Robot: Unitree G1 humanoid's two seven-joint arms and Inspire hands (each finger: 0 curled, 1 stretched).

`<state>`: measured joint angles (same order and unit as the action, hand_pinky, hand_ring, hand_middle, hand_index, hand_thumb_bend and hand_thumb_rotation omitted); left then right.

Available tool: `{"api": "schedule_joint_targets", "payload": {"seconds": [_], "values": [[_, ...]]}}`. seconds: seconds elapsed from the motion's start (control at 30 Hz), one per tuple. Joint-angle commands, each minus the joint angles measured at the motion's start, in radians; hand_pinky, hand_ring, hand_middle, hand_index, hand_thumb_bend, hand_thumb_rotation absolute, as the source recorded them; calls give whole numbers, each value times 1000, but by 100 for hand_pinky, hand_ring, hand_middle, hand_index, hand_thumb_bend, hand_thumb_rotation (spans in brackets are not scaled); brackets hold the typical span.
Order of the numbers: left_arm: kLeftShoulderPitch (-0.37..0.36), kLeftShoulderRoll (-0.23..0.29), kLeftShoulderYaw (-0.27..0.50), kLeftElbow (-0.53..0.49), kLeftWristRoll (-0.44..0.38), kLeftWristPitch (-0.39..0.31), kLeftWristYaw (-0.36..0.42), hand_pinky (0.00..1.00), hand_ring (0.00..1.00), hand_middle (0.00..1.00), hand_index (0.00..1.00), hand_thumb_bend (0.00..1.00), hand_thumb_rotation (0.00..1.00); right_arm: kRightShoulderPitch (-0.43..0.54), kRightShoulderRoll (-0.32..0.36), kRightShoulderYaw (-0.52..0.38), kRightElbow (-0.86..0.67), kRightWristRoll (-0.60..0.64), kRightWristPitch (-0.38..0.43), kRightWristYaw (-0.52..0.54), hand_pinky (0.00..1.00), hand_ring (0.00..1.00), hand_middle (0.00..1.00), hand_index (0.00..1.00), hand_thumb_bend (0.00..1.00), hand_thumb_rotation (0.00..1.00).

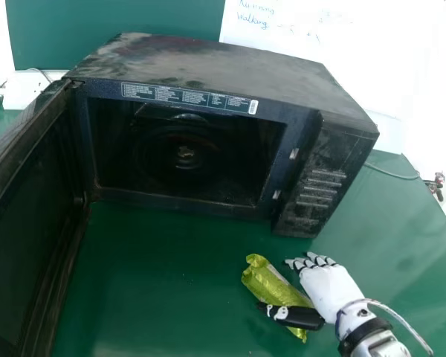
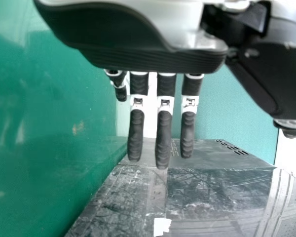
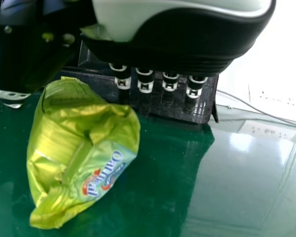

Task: Put biscuit inside oven

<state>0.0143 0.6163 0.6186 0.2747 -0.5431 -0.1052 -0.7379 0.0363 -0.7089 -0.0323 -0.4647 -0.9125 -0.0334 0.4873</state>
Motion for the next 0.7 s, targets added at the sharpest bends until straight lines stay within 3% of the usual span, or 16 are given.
{"api": "schedule_joint_targets", "payload": {"seconds": [0.0, 0.23, 0.47, 0.67], "values": [[14, 7, 14, -9, -8, 2, -7, 34, 43, 43, 56, 100, 48, 25, 1, 4, -16, 10, 10, 19, 94, 100, 94, 93, 95, 97], [11, 5, 15, -4, -3, -4, -10, 31, 38, 37, 47, 98, 48, 45, -3, 10, -26, 11, -5, 17, 95, 100, 95, 93, 95, 98], [15, 8, 14, -8, 3, -11, -9, 36, 49, 45, 50, 97, 48, 68, 10, 18, -67, 22, 4, 42, 96, 100, 93, 93, 95, 98], [14, 9, 16, -3, -1, -12, -17, 36, 46, 44, 49, 97, 48, 72, 13, 24, -67, 22, 7, 38, 95, 100, 96, 94, 94, 95]]}}
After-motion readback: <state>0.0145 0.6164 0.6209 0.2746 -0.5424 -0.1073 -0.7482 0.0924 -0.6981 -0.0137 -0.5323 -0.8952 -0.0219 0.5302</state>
